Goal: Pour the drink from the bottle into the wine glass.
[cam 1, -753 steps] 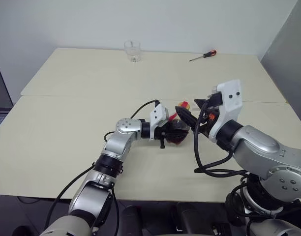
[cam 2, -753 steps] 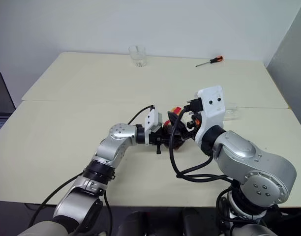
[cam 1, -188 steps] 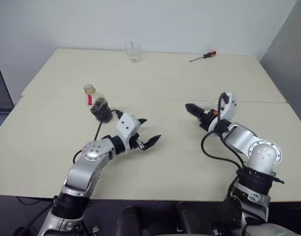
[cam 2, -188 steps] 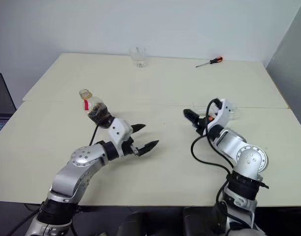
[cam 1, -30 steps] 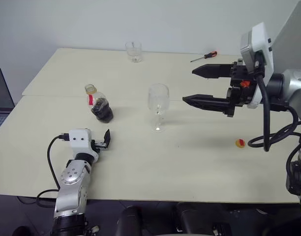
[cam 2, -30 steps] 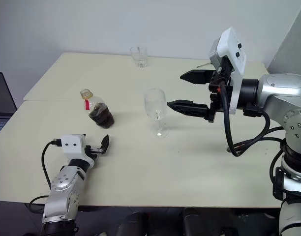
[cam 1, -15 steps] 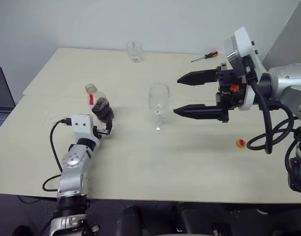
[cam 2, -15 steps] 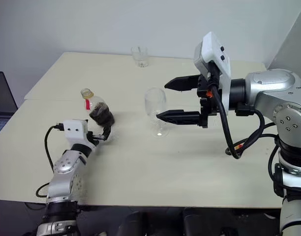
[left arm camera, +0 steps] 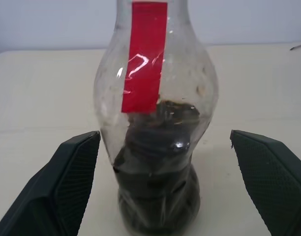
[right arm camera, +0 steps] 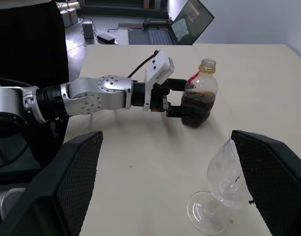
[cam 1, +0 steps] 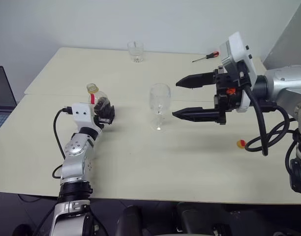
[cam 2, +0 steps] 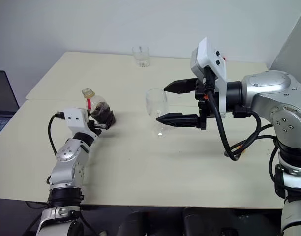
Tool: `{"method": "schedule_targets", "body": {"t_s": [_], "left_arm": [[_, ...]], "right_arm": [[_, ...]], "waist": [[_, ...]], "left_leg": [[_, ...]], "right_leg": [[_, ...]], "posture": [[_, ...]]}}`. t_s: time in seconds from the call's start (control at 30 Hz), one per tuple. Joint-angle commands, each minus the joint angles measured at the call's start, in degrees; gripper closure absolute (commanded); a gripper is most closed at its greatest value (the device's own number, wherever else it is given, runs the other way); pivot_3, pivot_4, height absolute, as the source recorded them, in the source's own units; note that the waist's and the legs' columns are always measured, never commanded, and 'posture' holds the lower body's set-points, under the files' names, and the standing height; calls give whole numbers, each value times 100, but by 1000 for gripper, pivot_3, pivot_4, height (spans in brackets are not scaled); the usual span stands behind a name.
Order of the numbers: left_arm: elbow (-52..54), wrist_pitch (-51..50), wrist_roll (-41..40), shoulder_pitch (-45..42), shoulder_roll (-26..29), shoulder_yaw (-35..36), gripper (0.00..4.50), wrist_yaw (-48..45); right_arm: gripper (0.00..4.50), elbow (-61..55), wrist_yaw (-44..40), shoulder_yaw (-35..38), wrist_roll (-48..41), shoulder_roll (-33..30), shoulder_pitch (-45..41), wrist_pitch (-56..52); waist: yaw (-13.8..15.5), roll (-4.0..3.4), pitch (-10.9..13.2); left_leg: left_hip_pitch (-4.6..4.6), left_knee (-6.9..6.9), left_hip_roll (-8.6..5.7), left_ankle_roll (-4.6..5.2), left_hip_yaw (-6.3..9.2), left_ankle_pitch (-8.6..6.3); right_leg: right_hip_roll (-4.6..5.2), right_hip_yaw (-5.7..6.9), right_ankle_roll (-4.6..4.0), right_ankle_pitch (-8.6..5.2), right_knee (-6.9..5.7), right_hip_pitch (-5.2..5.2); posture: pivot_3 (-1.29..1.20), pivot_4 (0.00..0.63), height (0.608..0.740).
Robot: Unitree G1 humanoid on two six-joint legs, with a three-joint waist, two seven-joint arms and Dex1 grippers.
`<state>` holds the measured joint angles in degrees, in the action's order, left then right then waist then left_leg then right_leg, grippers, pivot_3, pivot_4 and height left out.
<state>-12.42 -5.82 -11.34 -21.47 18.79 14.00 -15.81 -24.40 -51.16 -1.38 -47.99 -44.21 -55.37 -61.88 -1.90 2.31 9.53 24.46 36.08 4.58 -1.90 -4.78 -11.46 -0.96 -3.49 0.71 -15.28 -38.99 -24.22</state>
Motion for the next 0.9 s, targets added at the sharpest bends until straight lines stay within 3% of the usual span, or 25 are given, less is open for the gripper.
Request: {"method": "schedule_targets", "body": {"t_s": [0.03,0.73,0.9], "left_arm": [[69,84,-27,-70,101,42,0,-42],[-1389,318,-62,-1000,295,-134,0,-827],[-1589,456,-63,-1155,304,-169,1146,-928]], "right_arm": [[32,-221,90,109,-95,-28,4,-15],[32,-501,378,-136,16,-153,333,-142],[0,-568,451,-102,-24,-198,374,-218]], "waist": [[4,0,0],[11,0,0],[11,0,0]], "left_leg": [[1,0,-1,0,0,0],[10,2,-1,0,5,0],[11,2,-1,0,7,0]], "right_leg": [[0,0,0,0,0,0],[0,34,0,0,1,-1],[1,39,0,0,0,-1]], "posture": [[0,150,740],[0,150,740],[0,150,740]]}}
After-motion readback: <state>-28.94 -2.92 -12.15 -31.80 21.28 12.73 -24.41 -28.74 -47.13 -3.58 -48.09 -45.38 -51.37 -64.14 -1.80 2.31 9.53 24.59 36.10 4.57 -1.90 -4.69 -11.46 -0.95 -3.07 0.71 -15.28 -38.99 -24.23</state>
